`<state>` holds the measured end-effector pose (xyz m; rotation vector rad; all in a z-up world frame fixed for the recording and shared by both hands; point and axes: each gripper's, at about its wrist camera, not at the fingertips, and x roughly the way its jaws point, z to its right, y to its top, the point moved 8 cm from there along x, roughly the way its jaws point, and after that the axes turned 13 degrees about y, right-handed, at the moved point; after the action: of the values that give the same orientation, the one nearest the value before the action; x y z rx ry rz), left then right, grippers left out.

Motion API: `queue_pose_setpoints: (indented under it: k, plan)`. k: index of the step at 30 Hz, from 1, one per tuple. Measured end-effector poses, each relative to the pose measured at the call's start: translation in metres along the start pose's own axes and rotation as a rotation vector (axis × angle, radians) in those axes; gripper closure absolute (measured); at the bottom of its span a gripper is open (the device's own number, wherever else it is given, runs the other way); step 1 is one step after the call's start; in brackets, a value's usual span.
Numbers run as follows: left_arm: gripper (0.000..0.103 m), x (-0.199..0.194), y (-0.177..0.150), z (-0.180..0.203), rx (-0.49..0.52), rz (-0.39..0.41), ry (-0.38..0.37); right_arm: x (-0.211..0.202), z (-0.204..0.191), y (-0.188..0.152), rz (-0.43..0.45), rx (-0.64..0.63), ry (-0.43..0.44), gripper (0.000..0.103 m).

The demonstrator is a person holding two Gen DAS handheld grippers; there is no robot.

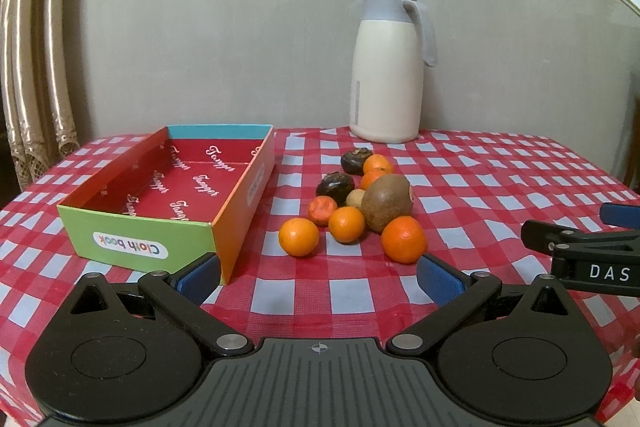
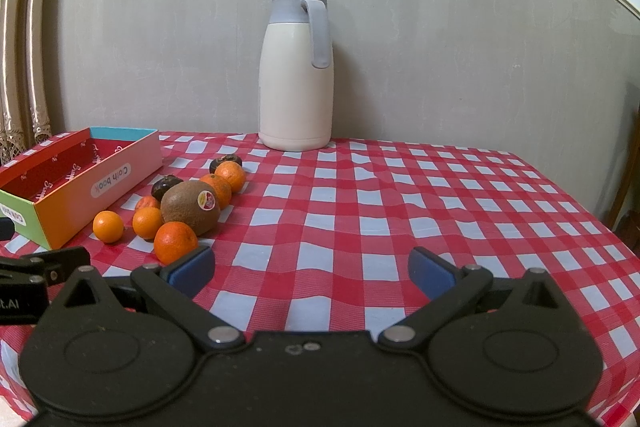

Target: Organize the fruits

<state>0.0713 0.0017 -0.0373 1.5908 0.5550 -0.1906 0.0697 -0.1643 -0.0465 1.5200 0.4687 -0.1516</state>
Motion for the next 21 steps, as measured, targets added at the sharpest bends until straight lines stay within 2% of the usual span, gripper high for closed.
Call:
queue_pose_setpoints:
  k: [9, 10, 11, 13, 21]
  plan:
    - [0.001, 0.004, 0.0, 0.02, 0.029, -0.005, -0.038, -0.001, 0.023, -0.002, 0.007, 0.049, -0.042, 0.0]
    - [0.004, 0.004, 0.0, 0.024, 0.034, -0.001, -0.044, -0.001, 0.027, -0.002, 0.006, 0.058, -0.05, 0.0]
    - [0.018, 0.005, 0.001, 0.028, 0.043, 0.002, -0.047, -0.002, 0.029, -0.003, 0.005, 0.062, -0.056, 0.0]
    - [0.028, 0.009, 0.0, 0.037, 0.062, -0.012, -0.055, -0.003, 0.031, -0.003, 0.004, 0.072, -0.067, 0.0]
    - [0.028, 0.032, 0.005, 0.066, 0.066, -0.038, -0.072, -0.003, 0.057, 0.006, 0.021, 0.108, -0.109, 0.0]
